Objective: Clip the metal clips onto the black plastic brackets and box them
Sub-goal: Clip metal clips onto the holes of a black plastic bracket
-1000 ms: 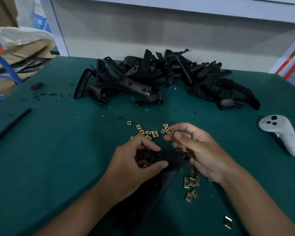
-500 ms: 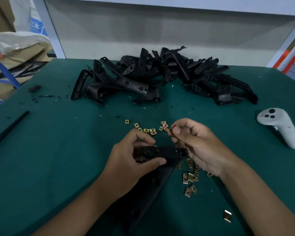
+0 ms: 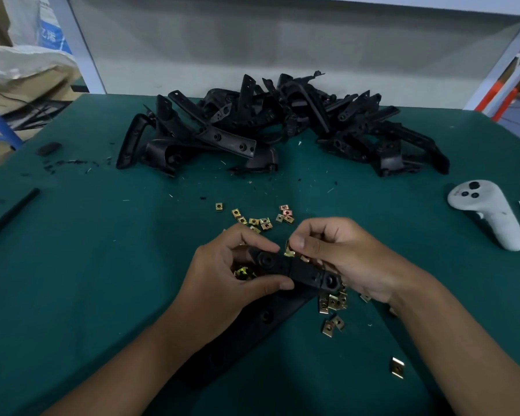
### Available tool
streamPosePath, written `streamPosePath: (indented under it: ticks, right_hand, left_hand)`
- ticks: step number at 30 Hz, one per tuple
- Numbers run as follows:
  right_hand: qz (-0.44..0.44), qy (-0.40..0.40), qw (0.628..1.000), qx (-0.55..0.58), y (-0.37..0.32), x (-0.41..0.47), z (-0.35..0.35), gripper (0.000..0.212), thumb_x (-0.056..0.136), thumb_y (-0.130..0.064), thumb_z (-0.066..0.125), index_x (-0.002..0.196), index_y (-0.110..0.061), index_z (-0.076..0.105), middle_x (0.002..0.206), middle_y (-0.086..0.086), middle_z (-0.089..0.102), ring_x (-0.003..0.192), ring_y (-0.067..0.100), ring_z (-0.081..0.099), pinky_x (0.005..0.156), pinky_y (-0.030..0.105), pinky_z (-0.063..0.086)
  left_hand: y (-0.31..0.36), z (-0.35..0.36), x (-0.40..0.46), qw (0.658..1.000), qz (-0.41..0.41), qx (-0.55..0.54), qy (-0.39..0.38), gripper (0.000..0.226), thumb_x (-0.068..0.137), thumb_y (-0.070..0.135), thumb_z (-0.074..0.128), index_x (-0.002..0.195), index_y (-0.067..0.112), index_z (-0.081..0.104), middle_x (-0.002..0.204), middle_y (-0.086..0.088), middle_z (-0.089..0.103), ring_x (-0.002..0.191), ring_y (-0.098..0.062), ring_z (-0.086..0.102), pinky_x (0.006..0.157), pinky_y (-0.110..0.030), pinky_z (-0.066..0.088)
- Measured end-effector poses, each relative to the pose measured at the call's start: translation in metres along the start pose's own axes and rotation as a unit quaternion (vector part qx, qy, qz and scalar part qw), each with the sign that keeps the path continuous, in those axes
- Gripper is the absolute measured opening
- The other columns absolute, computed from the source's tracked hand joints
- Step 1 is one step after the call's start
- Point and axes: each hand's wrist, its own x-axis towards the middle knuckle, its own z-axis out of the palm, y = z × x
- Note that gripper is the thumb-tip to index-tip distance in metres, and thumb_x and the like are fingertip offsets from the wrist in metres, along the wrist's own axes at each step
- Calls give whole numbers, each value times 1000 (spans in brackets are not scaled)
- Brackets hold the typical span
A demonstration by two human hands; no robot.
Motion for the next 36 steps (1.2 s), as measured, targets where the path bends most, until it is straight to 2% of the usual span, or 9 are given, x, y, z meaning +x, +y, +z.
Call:
streamPosePath:
  ticks: [3, 7, 15, 20, 23, 26, 29, 31, 36]
  right_hand:
    - [6, 1, 1000, 0, 0, 0, 0, 19, 79, -48, 81, 75, -29, 76, 77, -9, 70, 71, 5, 66, 64, 16, 53]
    - [4, 5, 1000, -9, 0, -1, 2, 18, 75, -46, 79, 76, -28, 76, 75, -7, 70, 69, 5, 65, 62, 16, 50]
    - [6, 9, 1000, -14, 0, 0, 5, 16, 80, -39, 76, 73, -25, 75, 74, -4, 68, 68, 8, 63, 62, 18, 49]
    - [-4, 6, 999, -46, -2, -1, 3, 22, 79, -46, 81, 73, -26, 75, 73, -4, 69, 67, 9, 64, 61, 18, 49]
    - [-21, 18, 997, -69, -1, -2, 2, 34, 79, -58, 76, 81, -25, 77, 78, -2, 71, 73, 13, 66, 66, 20, 52]
    - [-33, 41, 995, -85, -1, -2, 1, 38, 80, -64, 71, 89, -28, 79, 87, -1, 76, 82, 20, 72, 74, 29, 58]
    - [-42, 95, 995, -14, 1, 2, -1, 24, 79, -47, 74, 84, -24, 73, 68, -7, 66, 62, 8, 63, 58, 21, 52]
    - [-49, 113, 991, 49, 3, 4, -3, 26, 76, -40, 77, 83, -18, 65, 62, -8, 59, 54, 4, 54, 51, 16, 44]
    - [-42, 118, 984, 130, 2, 5, -6, 11, 71, -33, 80, 71, -24, 73, 69, -4, 61, 57, 3, 58, 52, 15, 49]
  left_hand:
    - [1, 0, 0, 1000, -6, -13, -1, 39, 58, 40, 92, 89, 40, 68, 82, 6, 77, 77, -9, 73, 71, -18, 56]
    - [0, 0, 1, 1000, -9, -21, -4, 40, 56, 39, 93, 88, 41, 69, 82, 3, 76, 77, -11, 73, 73, -23, 58]
    - [0, -1, 1, 1000, -5, -7, -7, 39, 58, 41, 92, 89, 41, 68, 84, 4, 76, 78, -9, 72, 71, -18, 55]
    - [-2, -1, 0, 1000, -11, -8, -19, 44, 62, 43, 91, 98, 44, 68, 86, 5, 77, 81, -9, 73, 75, -20, 55]
    - [0, -1, 1, 999, 1, -3, -38, 47, 69, 43, 89, 112, 44, 70, 97, 8, 78, 92, -8, 74, 82, -17, 54]
    - [2, -2, 3, 999, 8, -18, -29, 40, 73, 37, 87, 111, 41, 74, 106, 11, 78, 99, -8, 73, 87, -17, 53]
    - [0, -4, 4, 999, -22, -47, -8, 35, 70, 34, 88, 103, 38, 78, 98, 6, 79, 91, -8, 73, 81, -16, 54]
    - [0, -5, 5, 997, -38, -66, -3, 30, 68, 31, 87, 96, 37, 79, 90, 7, 78, 82, -5, 71, 76, -15, 54]
    - [-3, -4, 6, 993, -51, -104, 9, 27, 65, 30, 85, 91, 34, 79, 82, 6, 76, 73, -4, 69, 71, -13, 53]
